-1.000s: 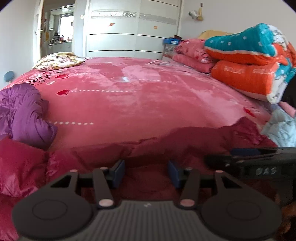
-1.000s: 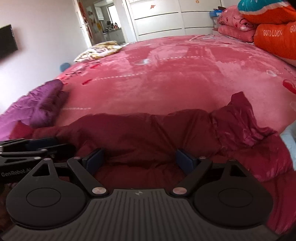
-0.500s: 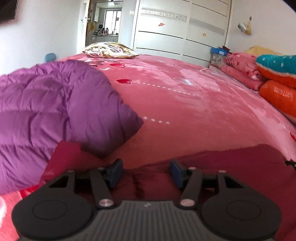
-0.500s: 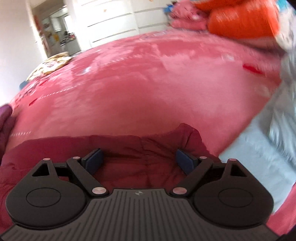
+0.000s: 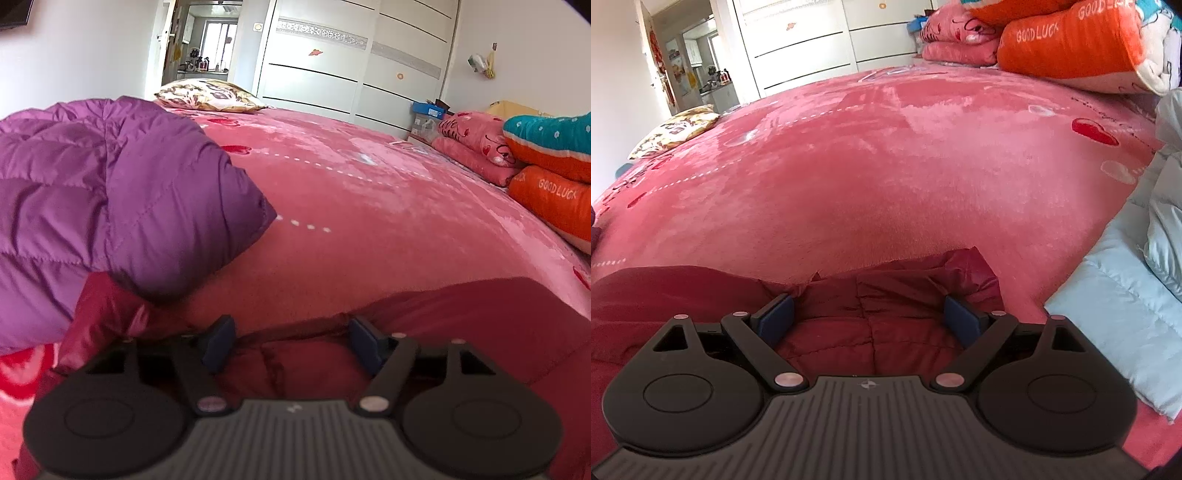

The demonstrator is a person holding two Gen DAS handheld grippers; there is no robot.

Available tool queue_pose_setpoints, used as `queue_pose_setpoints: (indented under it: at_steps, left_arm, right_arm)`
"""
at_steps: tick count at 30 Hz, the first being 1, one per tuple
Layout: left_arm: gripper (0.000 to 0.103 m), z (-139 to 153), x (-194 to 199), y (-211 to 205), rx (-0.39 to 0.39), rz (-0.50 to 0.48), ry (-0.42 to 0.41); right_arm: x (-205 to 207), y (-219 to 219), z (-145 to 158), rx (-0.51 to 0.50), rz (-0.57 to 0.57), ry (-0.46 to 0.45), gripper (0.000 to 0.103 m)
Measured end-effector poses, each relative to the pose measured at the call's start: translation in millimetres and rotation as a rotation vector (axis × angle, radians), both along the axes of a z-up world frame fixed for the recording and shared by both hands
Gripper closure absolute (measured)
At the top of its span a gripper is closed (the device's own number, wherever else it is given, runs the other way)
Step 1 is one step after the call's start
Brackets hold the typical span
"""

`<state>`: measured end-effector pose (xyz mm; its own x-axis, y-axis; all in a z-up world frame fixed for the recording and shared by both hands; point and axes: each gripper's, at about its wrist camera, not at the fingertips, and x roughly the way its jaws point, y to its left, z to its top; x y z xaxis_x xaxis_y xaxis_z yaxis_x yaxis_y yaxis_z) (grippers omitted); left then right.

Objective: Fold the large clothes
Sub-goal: 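Grasp the folded edge of the dark red jacket with both tools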

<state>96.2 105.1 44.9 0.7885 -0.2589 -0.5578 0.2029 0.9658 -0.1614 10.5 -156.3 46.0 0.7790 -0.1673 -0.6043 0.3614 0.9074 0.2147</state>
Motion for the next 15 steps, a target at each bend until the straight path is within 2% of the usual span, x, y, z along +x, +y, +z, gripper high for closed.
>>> queue_pose_setpoints:
  at_steps: [9,15]
  left_arm:
    - [0.025,-4.4,7.1,-2.5,-0.009,-0.015,0.008]
    - [0.024,-4.7,7.6,-5.6,0.017,-0.018,0.01]
  right_arm:
    - [-4.6,1.5,-2.4,-0.036,-0.007,-0.012,0.0]
    - [-9.0,-1.0,-0.4,-0.034,-0.01,-0.026,0.0]
